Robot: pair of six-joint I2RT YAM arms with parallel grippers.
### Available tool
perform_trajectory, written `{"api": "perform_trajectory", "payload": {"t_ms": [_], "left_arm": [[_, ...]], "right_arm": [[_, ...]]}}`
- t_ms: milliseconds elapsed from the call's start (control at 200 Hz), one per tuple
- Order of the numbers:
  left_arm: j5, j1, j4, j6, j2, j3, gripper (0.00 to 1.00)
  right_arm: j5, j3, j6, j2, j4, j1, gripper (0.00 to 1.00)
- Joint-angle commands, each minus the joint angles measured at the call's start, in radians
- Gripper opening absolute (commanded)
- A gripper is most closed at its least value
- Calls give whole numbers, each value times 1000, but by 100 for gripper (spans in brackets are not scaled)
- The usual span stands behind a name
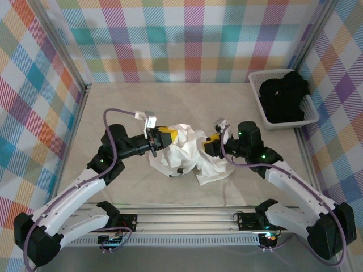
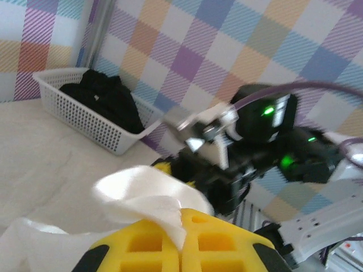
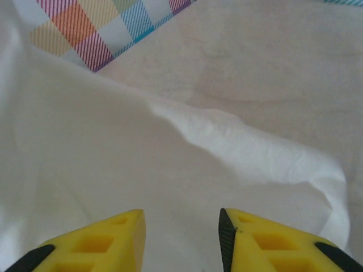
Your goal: Fold the inside-out t-shirt
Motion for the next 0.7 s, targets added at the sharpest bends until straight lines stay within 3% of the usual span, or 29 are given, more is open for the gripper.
{"api": "perform_trajectory", "payload": {"t_ms": [0,85,160,295,415,545,695], "left_arm": [[33,-1,-3,101,23,-11,7],[34,-1,-16,105,38,0,8],[26,-3,-32,104,50,14,8],[12,-3,-82,108,71,40,9],[14,-4,-90,108,80,45,10],[11,-6,-97,115,82,44,10],[-2,-6,-118,128,75,37,10]], "right_arm": [[-46,40,-53,-64,-26,10,44],[-130,34,-58,-74,11,28,49],[-207,28,-67,-71,44,49,59],[-167,17,-86,-79,41,98,63],[-130,44,-86,-27,54,143,62],[-38,93,-11,49,111,149,50],[-37,153,43,111,98,148,49]]}}
